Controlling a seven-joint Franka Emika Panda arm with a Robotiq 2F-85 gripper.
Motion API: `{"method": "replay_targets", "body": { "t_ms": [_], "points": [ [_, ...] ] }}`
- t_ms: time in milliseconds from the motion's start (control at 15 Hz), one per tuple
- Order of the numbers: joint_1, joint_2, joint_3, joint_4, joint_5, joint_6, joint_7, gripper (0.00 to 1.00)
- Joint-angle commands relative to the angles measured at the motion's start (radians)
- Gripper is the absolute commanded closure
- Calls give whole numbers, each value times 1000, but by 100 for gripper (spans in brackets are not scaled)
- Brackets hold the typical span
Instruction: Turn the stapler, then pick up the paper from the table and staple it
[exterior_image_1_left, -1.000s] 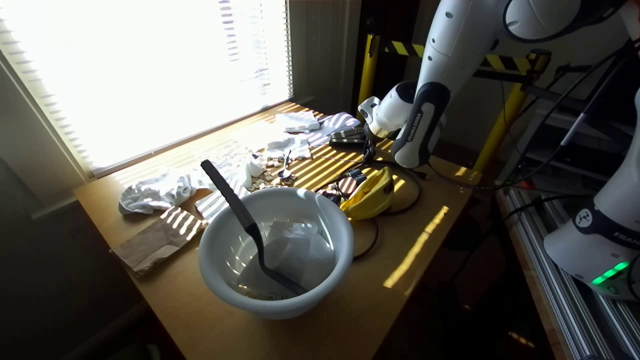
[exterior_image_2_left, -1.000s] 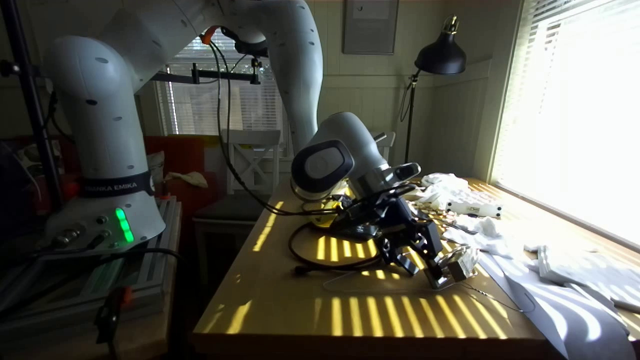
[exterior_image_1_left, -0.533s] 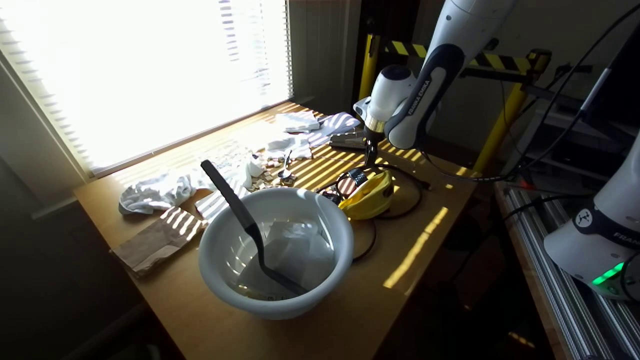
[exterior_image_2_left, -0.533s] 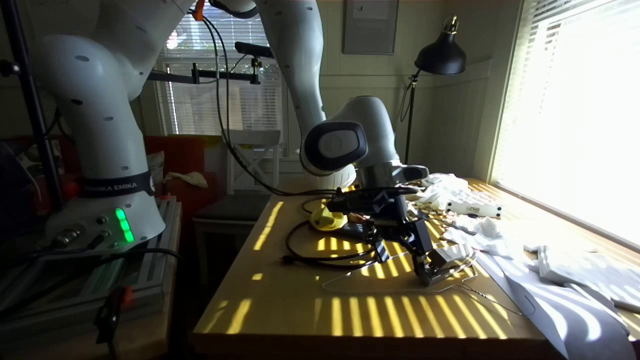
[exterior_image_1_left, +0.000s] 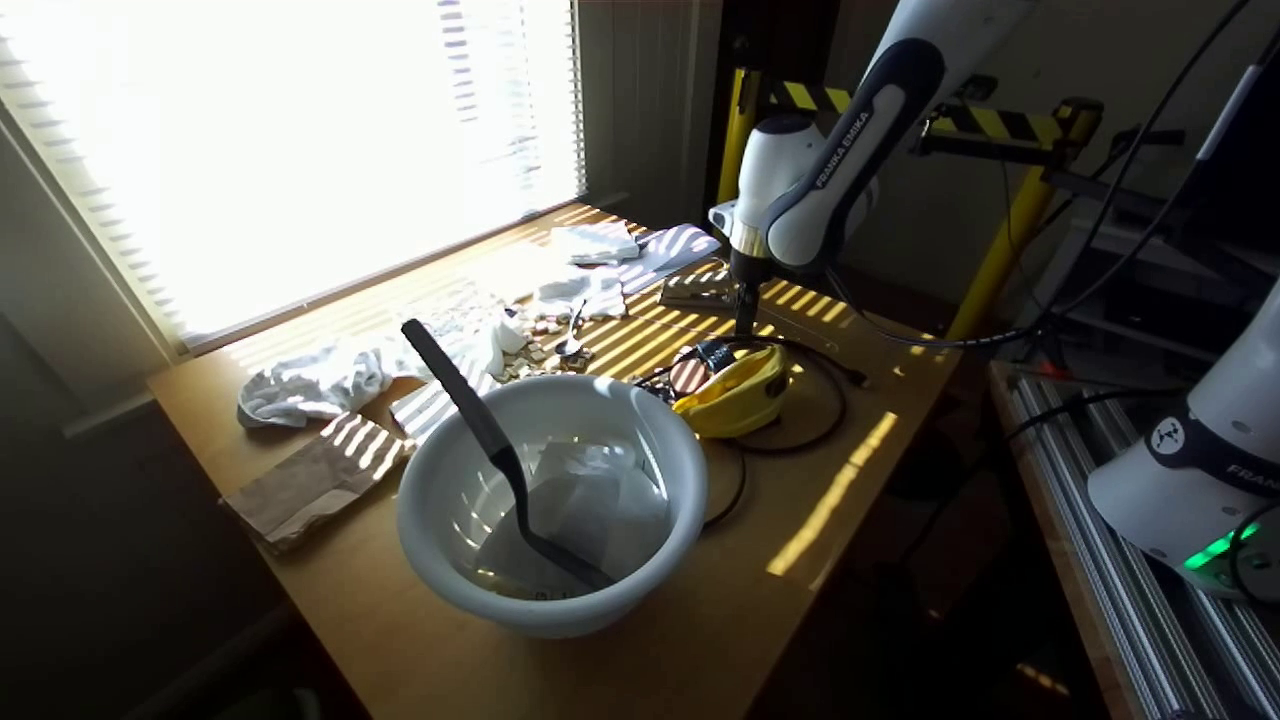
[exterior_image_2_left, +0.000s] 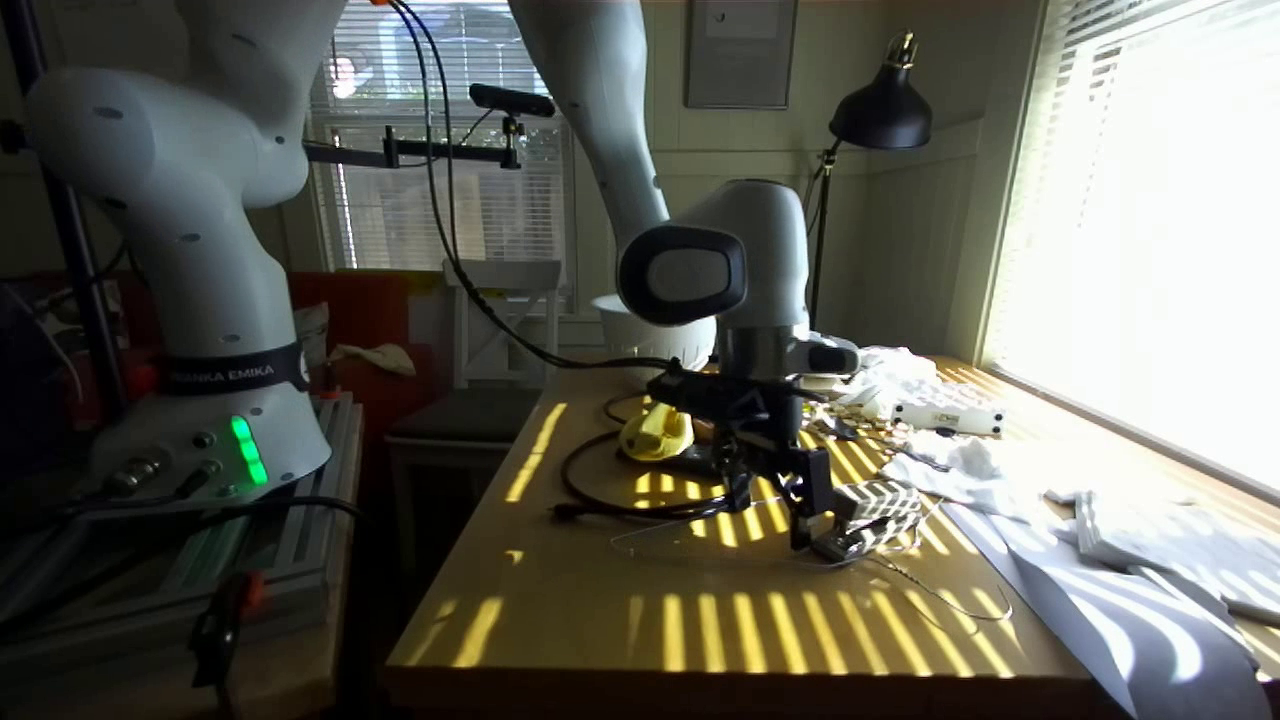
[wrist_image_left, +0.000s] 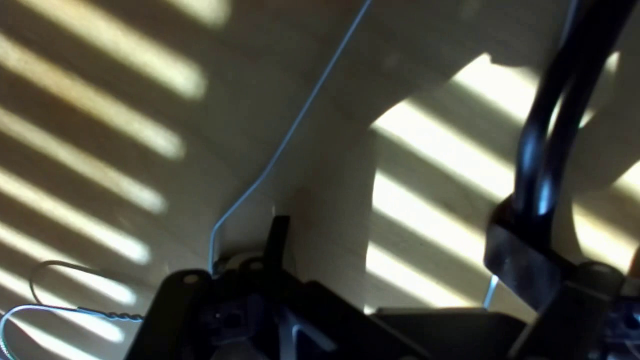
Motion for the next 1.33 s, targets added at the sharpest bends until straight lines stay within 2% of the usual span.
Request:
{"method": "replay_targets", "body": {
  "t_ms": [0,200,400,600,667,733,800,1000,1267],
  "points": [
    [-98,-173,96,-89,62,-55,-52,0],
    [-163,-300,157,-135,147,-74,-113,0],
    [-205,-385,210,-147,323,-115,-259,0],
    [-195,-377,195,-79,535,-247,-433,0],
    [-181,-375,171,-65,578,-294,-472,0],
    [-155,-374,131,-62,560,-322,-447,0],
    [-117,-381,111,-83,536,-265,-423,0],
    [-88,-381,74,-81,536,-274,-425,0],
    [-64,-315,44,-26,558,-279,-402,0]
  ]
}}
